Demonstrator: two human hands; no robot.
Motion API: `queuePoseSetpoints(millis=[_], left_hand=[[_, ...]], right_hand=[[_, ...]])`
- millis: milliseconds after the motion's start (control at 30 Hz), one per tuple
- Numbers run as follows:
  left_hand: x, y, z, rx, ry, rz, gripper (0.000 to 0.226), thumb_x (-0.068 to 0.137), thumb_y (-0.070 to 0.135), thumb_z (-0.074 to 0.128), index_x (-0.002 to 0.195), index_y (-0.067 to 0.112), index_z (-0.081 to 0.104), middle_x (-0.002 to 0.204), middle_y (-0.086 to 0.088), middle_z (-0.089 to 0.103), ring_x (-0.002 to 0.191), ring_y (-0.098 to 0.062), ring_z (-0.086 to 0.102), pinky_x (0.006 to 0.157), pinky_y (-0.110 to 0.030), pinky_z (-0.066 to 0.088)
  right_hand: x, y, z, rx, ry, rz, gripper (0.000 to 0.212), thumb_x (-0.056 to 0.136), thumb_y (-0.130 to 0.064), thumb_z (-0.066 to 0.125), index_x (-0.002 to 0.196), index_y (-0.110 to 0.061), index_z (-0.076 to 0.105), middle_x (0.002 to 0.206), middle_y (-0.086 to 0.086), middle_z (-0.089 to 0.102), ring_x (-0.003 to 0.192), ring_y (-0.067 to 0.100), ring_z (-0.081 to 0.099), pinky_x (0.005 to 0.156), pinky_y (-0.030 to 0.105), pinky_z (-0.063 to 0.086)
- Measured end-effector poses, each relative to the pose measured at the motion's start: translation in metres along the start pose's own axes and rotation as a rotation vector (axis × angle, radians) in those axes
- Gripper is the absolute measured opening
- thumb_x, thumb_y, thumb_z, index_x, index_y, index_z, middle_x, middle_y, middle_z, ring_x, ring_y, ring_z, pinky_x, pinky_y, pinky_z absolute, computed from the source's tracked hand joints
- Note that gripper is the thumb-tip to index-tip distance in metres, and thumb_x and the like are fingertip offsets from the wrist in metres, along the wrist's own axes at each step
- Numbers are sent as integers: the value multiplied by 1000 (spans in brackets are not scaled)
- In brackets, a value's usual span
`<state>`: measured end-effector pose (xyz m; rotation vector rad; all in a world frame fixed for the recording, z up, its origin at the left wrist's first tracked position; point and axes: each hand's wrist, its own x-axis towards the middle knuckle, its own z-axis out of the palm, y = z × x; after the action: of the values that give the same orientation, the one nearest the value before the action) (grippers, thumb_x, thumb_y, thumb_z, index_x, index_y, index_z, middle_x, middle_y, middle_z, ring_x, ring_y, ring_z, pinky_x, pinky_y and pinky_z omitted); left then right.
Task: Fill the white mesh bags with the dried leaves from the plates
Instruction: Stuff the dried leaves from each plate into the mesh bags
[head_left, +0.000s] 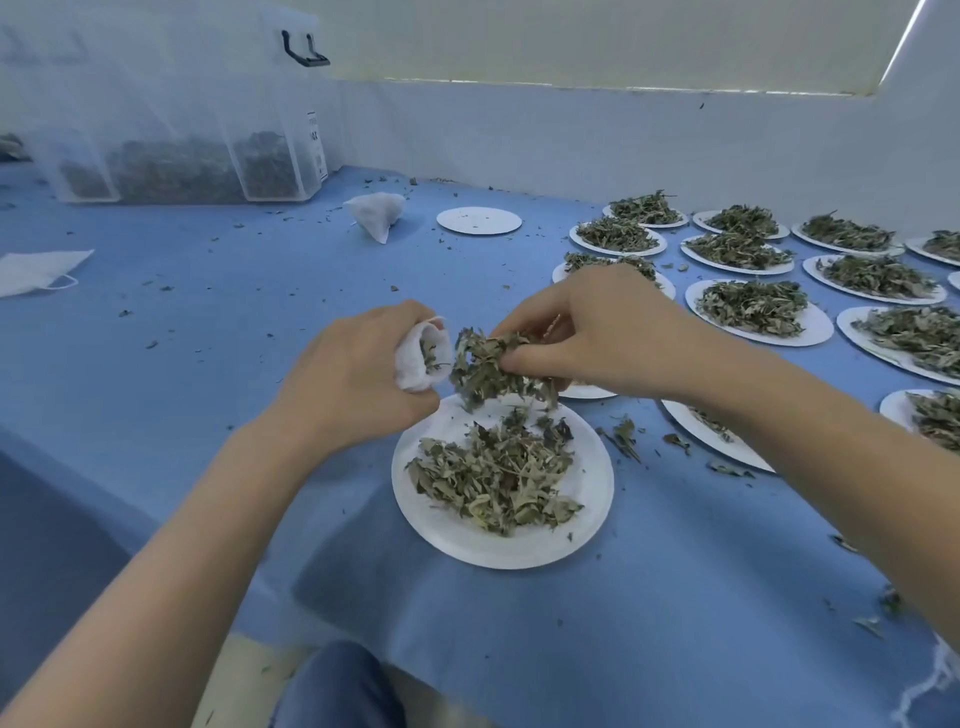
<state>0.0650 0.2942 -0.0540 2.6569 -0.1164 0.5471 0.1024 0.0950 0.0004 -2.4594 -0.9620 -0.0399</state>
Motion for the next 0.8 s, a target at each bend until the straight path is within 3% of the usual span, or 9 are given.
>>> queuePoseSetpoints(millis=[133,300,467,600,800], left_hand=[[0,3,2,3,29,25,44,66,18,68,108,23,57,96,12,62,83,-18,56,75,-34,47],[-1,11,5,29,63,112,49,64,24,73,110,20,58,91,4,62,84,-25,57,71,-35,45],[-3,19,8,51,133,183,47,61,23,75,105,15,60,85,3,63,79,-26,59,65,-30,41],[-3,20,8,34,121,122,43,64,26,71,104,19,59,83,8,58,80,-23,56,66,-33,43],[-5,16,11,-2,105,53,43,65,30,71,105,24,55,76,17,48,75,-15,49,66,-27,36]], right_hand=[[-1,-6,0,-84,13,-27,17,83,-32,66,98,-33,73,55,-25,52,73,3,61,70,8,41],[-1,-8,7,-64,39,-61,18,84,-33,65,101,-34,72,81,-10,70,77,7,62,73,15,42],[0,-5,13,-86,52,-78,22,86,-31,62,106,-37,70,80,-2,70,76,13,62,72,22,42],[-1,0,13,-135,68,-113,19,88,-31,60,103,-33,71,76,-1,67,73,15,60,70,24,41],[-6,5,14,48,222,-54,17,83,-34,63,96,-31,74,75,-4,67,73,9,58,68,15,42]])
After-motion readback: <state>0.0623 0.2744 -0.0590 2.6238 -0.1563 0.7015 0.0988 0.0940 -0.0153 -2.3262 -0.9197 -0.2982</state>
